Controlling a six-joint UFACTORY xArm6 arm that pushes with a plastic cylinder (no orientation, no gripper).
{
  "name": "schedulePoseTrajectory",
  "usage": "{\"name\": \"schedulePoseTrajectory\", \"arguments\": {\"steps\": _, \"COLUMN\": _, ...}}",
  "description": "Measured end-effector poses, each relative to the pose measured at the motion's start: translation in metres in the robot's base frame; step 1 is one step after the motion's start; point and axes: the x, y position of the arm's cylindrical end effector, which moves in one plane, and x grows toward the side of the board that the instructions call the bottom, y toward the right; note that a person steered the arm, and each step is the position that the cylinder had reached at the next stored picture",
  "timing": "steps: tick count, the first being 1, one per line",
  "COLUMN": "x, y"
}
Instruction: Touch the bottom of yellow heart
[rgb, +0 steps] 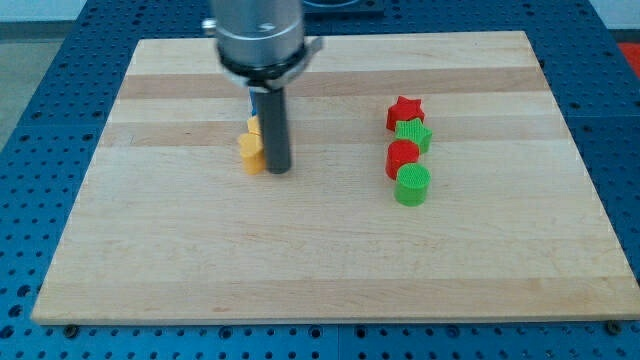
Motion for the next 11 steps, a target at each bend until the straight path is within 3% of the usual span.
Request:
{"name": "schedulePoseTrajectory", "arguments": {"steps": 6, "x": 0.018, "y": 0.009}}
{"name": "schedulePoseTrajectory", "arguments": {"steps": 11, "x": 0.018, "y": -0.035}}
